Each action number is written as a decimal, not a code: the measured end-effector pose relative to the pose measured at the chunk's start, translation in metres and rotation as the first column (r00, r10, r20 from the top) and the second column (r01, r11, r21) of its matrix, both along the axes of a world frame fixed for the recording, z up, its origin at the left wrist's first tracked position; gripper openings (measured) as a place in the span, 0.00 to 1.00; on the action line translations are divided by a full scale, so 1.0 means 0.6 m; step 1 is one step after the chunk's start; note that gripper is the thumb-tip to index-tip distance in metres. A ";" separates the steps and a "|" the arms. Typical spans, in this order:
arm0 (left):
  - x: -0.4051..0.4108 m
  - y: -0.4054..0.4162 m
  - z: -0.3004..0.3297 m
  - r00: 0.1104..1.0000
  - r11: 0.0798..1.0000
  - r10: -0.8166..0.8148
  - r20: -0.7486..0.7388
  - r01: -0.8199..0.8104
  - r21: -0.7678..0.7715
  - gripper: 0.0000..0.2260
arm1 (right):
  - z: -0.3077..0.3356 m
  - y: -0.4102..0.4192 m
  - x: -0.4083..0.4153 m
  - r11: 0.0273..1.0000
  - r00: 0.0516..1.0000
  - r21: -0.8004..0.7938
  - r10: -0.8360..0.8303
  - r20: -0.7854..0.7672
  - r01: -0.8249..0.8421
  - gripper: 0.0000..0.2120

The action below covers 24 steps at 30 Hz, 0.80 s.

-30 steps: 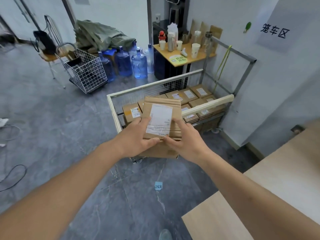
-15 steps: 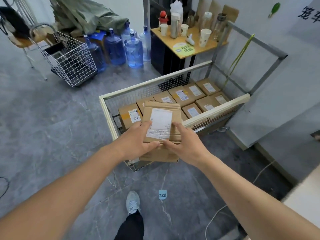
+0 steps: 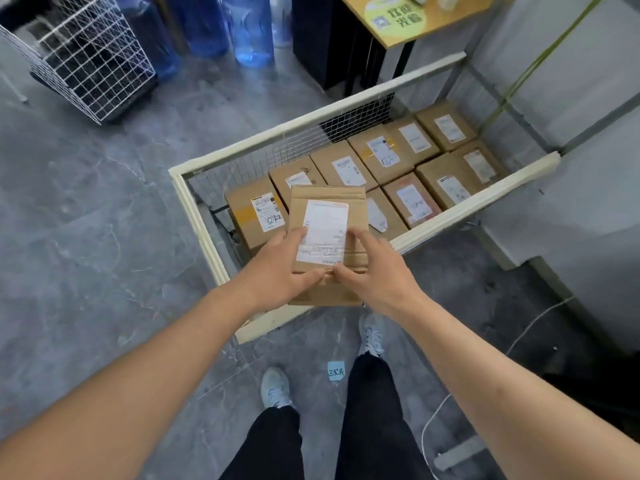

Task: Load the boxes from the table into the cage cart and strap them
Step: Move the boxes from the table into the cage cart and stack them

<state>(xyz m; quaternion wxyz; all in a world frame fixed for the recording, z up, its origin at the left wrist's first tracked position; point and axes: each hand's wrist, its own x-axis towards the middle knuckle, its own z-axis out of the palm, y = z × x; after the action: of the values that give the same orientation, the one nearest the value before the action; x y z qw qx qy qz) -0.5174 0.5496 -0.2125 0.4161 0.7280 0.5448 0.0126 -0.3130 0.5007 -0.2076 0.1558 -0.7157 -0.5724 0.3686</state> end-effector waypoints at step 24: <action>0.172 0.196 -0.437 0.922 0.831 0.384 -0.043 -0.366 -0.420 0.35 | -0.432 0.357 0.159 0.858 0.953 -0.440 0.303 0.017 -0.265 0.25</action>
<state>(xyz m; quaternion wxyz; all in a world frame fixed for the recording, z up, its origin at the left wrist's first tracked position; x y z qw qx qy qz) -0.4142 0.6670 -0.4747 0.5637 0.4998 0.6575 -0.0076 -0.2176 0.7150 -0.4669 -0.0877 -0.6551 -0.5817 0.4741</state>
